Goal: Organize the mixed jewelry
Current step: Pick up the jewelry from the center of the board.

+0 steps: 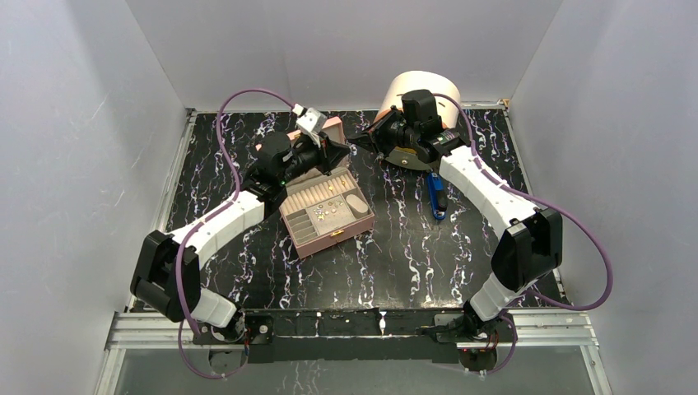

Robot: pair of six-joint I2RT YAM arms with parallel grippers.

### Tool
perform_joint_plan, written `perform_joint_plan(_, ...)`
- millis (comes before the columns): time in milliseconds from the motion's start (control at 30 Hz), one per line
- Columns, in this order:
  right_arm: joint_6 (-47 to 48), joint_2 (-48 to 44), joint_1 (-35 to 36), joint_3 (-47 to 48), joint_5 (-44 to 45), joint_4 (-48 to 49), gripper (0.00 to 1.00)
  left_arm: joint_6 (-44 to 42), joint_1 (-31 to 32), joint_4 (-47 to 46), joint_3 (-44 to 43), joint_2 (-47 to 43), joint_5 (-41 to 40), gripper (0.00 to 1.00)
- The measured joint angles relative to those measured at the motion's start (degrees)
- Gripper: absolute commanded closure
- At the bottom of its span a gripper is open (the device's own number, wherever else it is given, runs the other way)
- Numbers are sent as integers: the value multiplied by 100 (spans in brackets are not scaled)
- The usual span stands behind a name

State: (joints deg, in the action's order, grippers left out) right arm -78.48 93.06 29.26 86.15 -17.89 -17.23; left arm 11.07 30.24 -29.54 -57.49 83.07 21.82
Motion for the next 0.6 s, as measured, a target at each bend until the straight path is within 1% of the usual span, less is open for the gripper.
perform_joint_plan(133,26,0,0,0,0,-20,100,-72,2,24,0,0,-66,100)
perform_joint_plan(333,44,0,0,0,-4,-70,100,-236,26,256,0,-42,-367,100)
perform_joint_plan(600,76,105,55,76,-13,-81,100,-433,26,931,0,-542,-946,100)
